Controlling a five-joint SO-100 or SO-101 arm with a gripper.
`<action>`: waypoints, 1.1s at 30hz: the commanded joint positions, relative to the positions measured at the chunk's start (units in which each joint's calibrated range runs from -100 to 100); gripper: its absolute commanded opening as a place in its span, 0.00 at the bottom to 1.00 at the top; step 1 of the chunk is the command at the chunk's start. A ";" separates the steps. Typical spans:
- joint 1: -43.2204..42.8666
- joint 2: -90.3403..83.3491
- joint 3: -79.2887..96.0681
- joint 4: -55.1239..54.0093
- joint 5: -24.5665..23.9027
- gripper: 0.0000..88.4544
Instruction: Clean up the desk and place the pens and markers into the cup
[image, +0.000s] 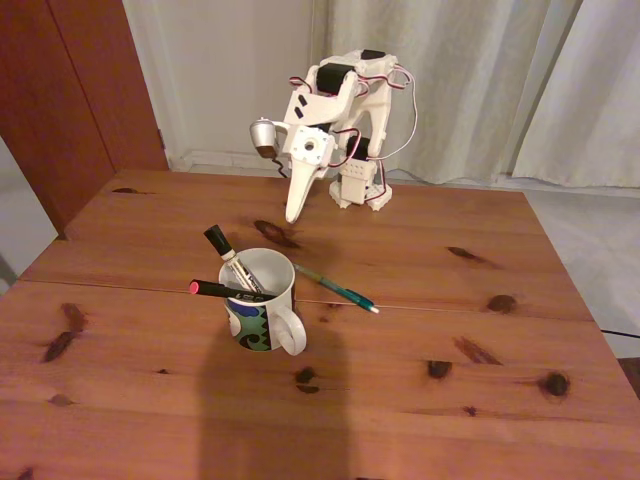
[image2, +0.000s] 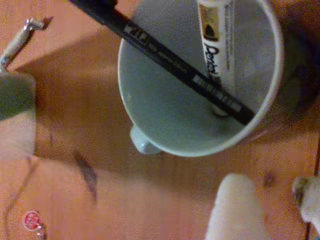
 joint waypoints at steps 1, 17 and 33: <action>-0.70 0.31 -0.76 4.44 -1.62 0.11; -3.03 3.62 -2.38 23.70 -1.83 0.29; -5.28 20.42 -9.51 22.84 -7.91 0.29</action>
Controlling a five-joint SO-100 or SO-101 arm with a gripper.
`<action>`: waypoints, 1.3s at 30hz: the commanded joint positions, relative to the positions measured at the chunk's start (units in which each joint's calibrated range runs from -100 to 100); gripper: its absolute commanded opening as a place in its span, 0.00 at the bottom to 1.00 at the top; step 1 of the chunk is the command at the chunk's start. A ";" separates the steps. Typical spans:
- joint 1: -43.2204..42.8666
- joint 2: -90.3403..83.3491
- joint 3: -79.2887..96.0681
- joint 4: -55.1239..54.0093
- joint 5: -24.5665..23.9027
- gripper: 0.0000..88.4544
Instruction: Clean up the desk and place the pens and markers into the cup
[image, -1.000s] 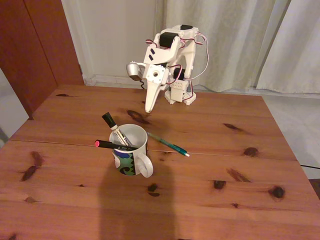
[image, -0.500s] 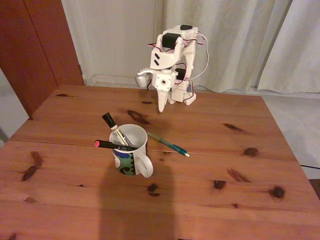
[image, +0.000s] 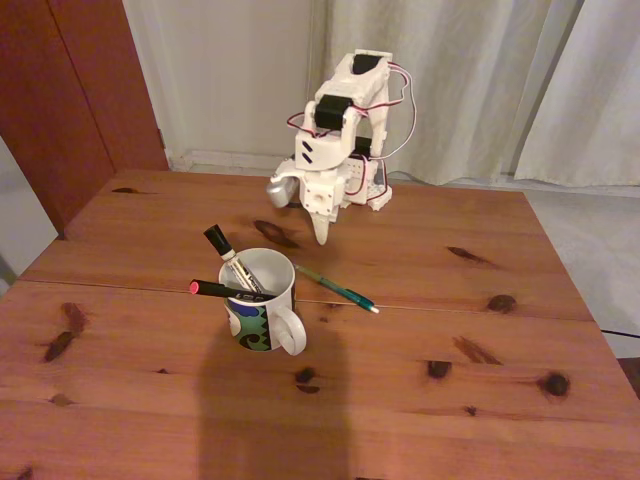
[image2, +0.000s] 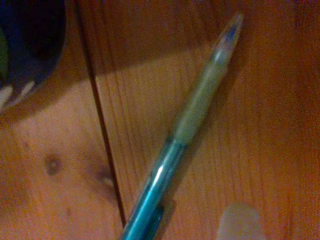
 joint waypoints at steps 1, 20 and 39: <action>-0.90 1.68 -3.50 -0.22 -1.74 0.29; -1.22 11.77 -3.86 -11.92 -5.82 0.29; 1.11 19.22 -3.86 -18.37 -5.77 0.29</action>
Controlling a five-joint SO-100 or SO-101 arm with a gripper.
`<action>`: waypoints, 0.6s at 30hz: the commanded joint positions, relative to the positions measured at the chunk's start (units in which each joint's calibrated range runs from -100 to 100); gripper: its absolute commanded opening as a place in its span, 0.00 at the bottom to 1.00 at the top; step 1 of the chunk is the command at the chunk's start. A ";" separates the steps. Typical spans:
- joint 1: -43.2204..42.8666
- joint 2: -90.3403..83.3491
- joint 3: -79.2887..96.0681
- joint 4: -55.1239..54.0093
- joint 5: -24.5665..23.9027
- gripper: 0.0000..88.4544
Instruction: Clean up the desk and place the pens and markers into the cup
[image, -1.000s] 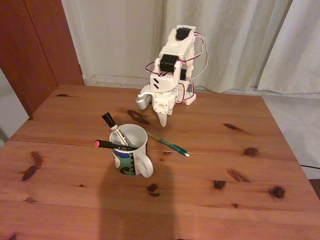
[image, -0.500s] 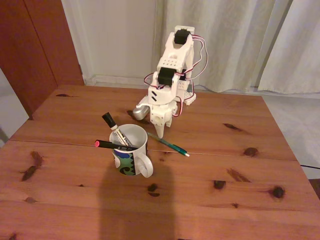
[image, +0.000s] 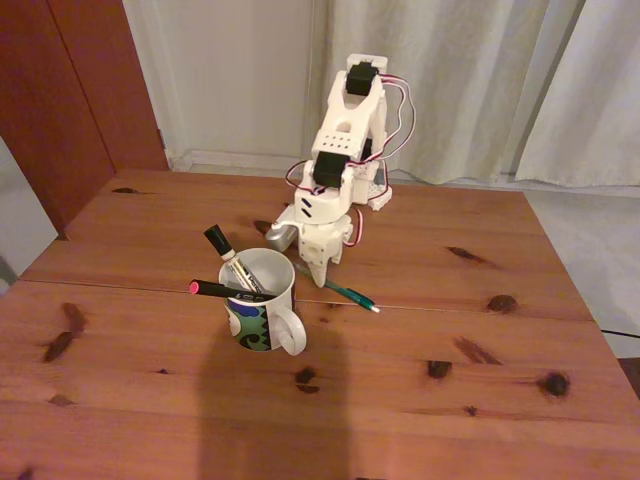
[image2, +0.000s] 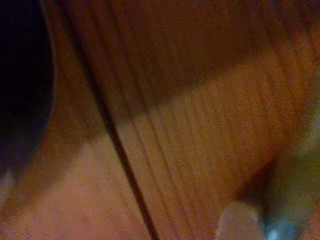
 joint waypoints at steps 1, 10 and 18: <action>1.58 0.73 -2.76 -2.05 0.09 0.29; 2.55 1.31 -3.39 -1.79 0.19 0.07; 3.11 1.23 -2.76 -1.36 1.40 0.01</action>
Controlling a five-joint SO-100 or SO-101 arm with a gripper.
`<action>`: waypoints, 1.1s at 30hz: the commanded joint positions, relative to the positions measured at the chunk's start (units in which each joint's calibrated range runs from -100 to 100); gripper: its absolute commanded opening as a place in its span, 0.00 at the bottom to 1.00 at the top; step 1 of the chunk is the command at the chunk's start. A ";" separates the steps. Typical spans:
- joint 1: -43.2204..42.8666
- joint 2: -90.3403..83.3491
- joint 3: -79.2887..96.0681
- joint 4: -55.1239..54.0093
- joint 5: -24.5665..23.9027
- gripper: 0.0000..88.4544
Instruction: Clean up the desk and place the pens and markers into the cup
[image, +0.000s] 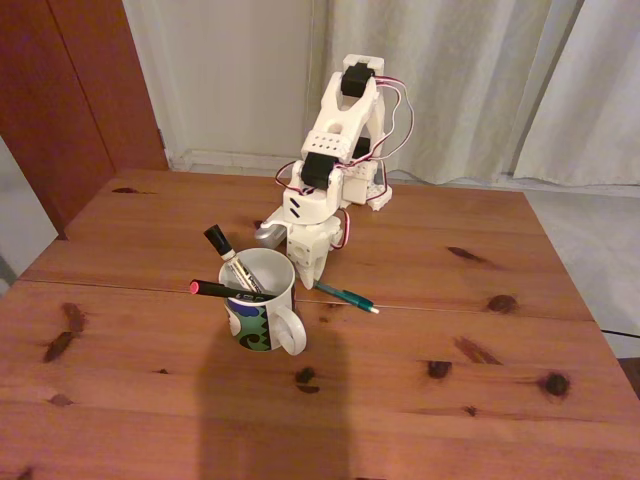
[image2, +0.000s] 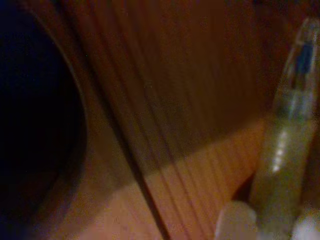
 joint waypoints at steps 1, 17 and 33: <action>1.08 -0.21 -1.31 -0.28 1.31 0.01; 1.16 -6.00 -0.68 -0.28 4.67 0.01; 0.52 -23.38 7.34 -0.28 6.29 0.01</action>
